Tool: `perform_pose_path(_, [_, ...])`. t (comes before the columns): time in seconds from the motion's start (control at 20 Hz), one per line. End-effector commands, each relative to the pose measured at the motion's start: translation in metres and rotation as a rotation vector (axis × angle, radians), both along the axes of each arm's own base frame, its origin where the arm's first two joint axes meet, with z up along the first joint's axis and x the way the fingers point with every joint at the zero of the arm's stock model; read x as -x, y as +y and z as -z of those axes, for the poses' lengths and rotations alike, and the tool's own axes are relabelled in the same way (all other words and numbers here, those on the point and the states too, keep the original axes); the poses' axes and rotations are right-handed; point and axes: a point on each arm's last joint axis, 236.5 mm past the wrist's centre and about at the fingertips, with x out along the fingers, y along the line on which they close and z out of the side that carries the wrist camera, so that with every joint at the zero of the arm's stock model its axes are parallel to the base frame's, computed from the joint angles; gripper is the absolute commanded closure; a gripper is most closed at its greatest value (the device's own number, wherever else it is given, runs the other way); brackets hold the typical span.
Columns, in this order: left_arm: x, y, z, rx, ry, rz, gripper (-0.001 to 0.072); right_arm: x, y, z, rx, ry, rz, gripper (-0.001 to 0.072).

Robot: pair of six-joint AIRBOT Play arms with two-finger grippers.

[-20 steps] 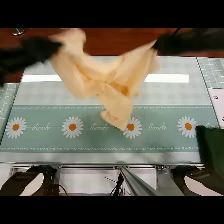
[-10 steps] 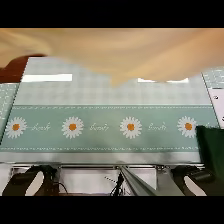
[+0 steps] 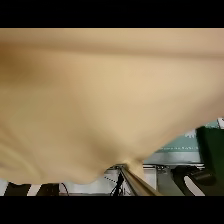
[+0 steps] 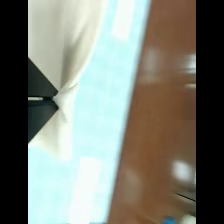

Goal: Fold the shirts.

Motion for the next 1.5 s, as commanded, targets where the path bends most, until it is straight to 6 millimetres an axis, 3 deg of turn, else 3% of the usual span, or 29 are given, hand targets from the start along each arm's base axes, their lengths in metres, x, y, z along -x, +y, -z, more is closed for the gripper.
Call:
perform_pose_path(0.0, [-0.058, 0.015, 0.073, 0.059, 0.198, -0.036, 0.0676, -0.013, 0.013, 0.109, 0.028, 0.363, -0.032, 0.0695])
perform_pose_path(0.15, [-0.120, 0.023, 0.148, 0.121, 0.409, -0.045, 0.0676, -0.039, 0.027, 0.202, 0.016, 0.554, -0.049, 0.0696])
perform_pose_path(0.25, [-0.150, 0.012, 0.203, 0.108, 0.562, 0.001, 0.0676, -0.052, 0.029, 0.262, 0.017, 0.664, -0.034, 0.0698])
perform_pose_path(0.35, [-0.174, -0.011, 0.252, 0.084, 0.696, 0.069, 0.0676, -0.073, 0.025, 0.305, 0.010, 0.725, 0.006, 0.0697])
perform_pose_path(0.55, [-0.217, -0.052, 0.327, 0.078, 0.838, 0.105, 0.0676, -0.152, 0.003, 0.345, -0.158, 0.698, 0.125, 0.0695])
perform_pose_path(0.7, [-0.232, -0.074, 0.372, 0.097, 0.929, 0.112, 0.0675, -0.186, 0.005, 0.370, -0.322, 0.755, 0.117, 0.0694])
perform_pose_path(0.75, [-0.233, -0.082, 0.381, 0.124, 0.967, 0.128, 0.0645, -0.194, 0.011, 0.375, -0.366, 0.770, 0.091, 0.0694])
perform_pose_path(0.8, [-0.231, -0.088, 0.388, 0.147, 1.001, 0.140, 0.0486, -0.202, 0.017, 0.377, -0.416, 0.785, 0.081, 0.0684])
perform_pose_path(0.85, [-0.229, -0.093, 0.393, 0.165, 1.036, 0.143, 0.0095, -0.208, 0.020, 0.378, -0.447, 0.792, 0.079, 0.0545])
perform_pose_path(0.9, [-0.223, -0.094, 0.396, 0.171, 1.072, 0.147, 0.0004, -0.210, 0.023, 0.377, -0.471, 0.809, 0.072, 0.0291])
perform_pose_path(0.95, [-0.217, -0.091, 0.397, 0.154, 1.095, 0.159, 0.0004, -0.209, 0.023, 0.375, -0.490, 0.837, 0.066, 0.0149])
perform_pose_path(1.05, [-0.197, -0.069, 0.405, 0.066, 1.174, 0.178, 0.0005, -0.195, 0.010, 0.366, -0.485, 0.893, 0.053, 0.0137])
perform_pose_path(1.15, [-0.170, -0.024, 0.421, -0.053, 1.275, 0.142, 0.0006, -0.168, -0.032, 0.361, -0.435, 0.937, 0.102, 0.0138])
perform_pose_path(1.2, [-0.156, -0.001, 0.429, -0.093, 1.323, 0.105, 0.0006, -0.152, -0.063, 0.361, -0.391, 0.941, 0.179, 0.0137])
perform_pose_path(1.3, [-0.125, 0.035, 0.451, -0.059, 1.400, 0.007, 0.0005, -0.130, -0.099, 0.365, -0.457, 0.856, 0.336, 0.0137])
perform_pose_path(1.35, [-0.108, 0.044, 0.466, -0.023, 1.428, -0.024, 0.0005, -0.119, -0.099, 0.372, -0.513, 0.812, 0.369, 0.0137])
perform_pose_path(1.45, [-0.068, 0.041, 0.493, 0.062, 1.474, -0.022, 0.0005, -0.090, -0.070, 0.395, -0.625, 0.790, 0.344, 0.0072])
